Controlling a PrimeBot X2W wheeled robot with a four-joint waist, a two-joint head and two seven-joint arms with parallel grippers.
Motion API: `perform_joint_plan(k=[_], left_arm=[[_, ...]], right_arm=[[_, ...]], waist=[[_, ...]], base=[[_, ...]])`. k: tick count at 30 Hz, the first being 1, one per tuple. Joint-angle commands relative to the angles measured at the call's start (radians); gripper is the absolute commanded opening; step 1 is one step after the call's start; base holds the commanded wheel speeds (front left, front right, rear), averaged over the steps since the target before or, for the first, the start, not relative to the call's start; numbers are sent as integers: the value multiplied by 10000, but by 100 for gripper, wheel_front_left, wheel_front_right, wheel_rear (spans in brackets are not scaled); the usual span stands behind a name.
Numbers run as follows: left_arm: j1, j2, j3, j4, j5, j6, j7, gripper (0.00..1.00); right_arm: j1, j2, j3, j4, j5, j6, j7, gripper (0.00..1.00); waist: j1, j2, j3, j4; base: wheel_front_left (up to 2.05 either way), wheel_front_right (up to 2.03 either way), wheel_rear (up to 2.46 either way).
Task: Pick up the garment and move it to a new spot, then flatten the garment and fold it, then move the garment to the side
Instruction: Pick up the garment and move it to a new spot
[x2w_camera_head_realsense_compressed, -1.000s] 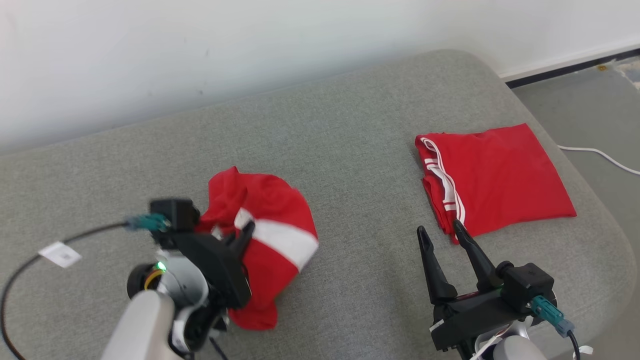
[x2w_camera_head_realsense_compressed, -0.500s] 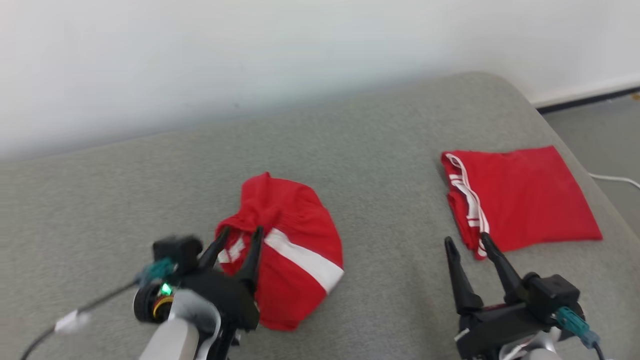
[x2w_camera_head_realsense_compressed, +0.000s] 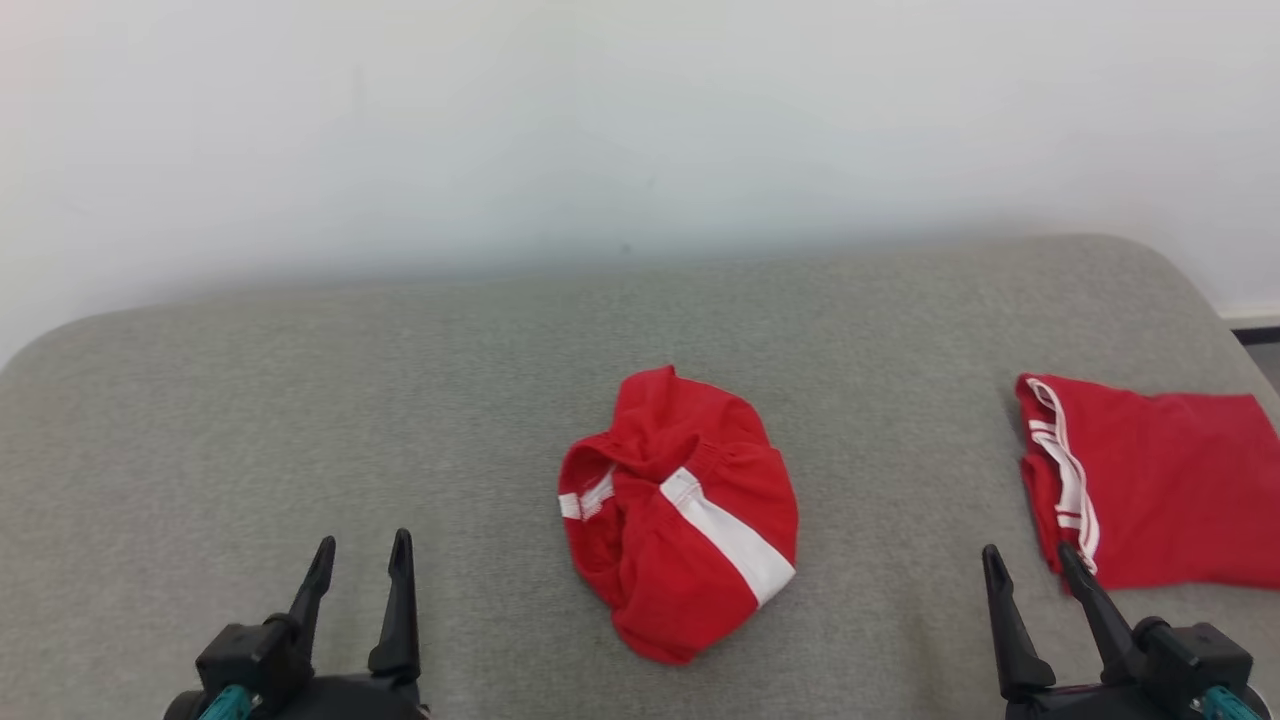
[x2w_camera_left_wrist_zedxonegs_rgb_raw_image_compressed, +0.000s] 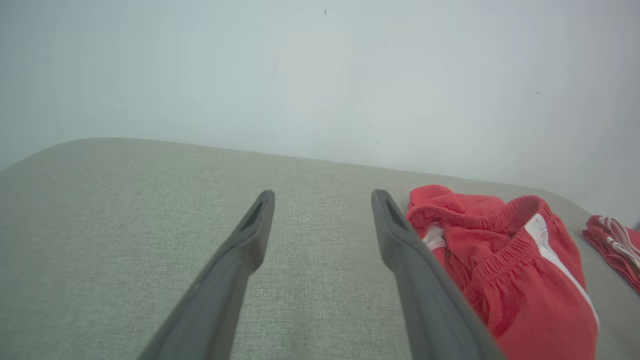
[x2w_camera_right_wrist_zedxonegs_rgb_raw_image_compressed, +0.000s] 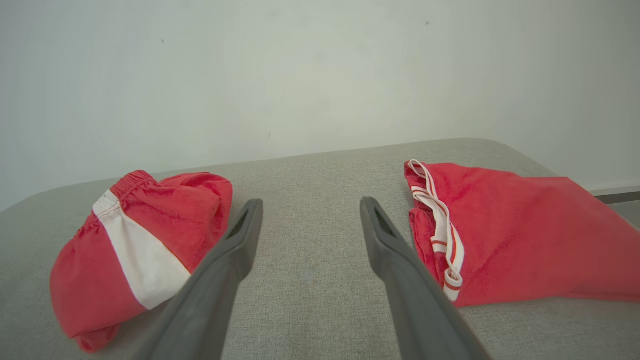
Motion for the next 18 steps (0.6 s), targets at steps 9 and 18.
perform_joint_plan(k=[9,18], left_arm=[[1177,133,756,-651,1122,-410,-50,100],[1870,143,1172,-849,1595,-755,-52,100]], right_arm=[[541,-10,-217,-313,-107,-26,132,100],[722,115,-84,-188,-102,-26,54,100]], waist=[[1,0,-416,1022],[1,0,-522,1057]], base=[[0,0,0],[0,0,0]])
